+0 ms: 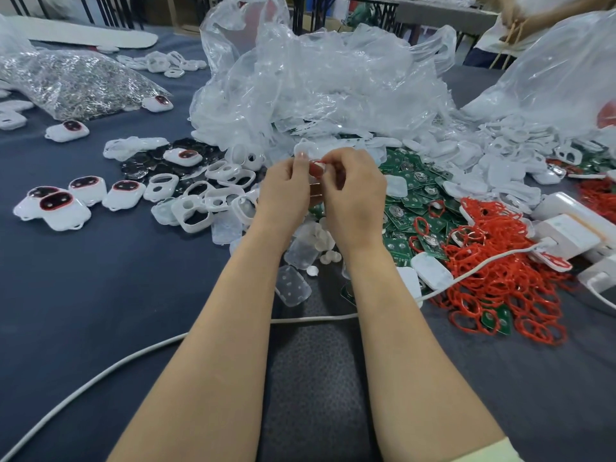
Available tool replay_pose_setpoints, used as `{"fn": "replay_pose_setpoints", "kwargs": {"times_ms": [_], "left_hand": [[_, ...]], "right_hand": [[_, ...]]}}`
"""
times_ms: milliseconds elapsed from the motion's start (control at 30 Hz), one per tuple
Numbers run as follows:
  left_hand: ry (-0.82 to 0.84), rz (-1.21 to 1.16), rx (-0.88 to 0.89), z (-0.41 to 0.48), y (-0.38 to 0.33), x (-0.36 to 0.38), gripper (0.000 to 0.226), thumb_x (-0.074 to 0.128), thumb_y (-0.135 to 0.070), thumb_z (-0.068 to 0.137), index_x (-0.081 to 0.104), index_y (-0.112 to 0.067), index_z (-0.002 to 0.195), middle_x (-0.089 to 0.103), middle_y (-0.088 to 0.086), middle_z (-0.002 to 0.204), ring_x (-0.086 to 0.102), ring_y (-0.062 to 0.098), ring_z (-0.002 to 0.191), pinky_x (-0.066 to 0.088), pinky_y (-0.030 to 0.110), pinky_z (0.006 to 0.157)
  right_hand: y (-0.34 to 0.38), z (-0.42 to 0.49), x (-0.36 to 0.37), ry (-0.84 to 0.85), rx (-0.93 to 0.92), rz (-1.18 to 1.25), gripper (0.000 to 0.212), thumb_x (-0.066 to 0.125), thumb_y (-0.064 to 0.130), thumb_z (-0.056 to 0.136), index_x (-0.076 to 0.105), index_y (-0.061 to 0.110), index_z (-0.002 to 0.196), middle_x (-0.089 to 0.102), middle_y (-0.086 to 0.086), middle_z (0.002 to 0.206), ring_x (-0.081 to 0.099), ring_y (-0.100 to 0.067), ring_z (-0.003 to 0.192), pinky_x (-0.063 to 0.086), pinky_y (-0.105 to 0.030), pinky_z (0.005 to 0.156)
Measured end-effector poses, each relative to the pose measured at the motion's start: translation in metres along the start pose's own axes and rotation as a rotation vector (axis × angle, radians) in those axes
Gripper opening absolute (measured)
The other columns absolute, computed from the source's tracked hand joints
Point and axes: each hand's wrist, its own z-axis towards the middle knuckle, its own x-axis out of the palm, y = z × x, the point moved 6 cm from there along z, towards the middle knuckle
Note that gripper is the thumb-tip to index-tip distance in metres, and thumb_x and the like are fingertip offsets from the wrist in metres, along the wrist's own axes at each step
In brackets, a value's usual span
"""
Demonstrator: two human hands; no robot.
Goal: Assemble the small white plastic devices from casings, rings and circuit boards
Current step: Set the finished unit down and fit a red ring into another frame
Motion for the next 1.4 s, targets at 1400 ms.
{"fn": "replay_pose_setpoints", "kwargs": {"times_ms": [1400], "left_hand": [[0.017,0.083,0.105,0.005,0.002,-0.005,0.020,0.042,-0.007,0.101,0.061,-0.008,0.102,0.071,0.004,0.091,0.070,0.015,0.091,0.057,0.028,0.084]], "right_hand": [[-0.018,0.002,0.003,0.061,0.202,0.225,0.012,0.061,0.009,0.089,0.069,0.010,0.097,0.067,-0.005,0.093,0.062,-0.016,0.085,0.050,-0.025,0.078]]}}
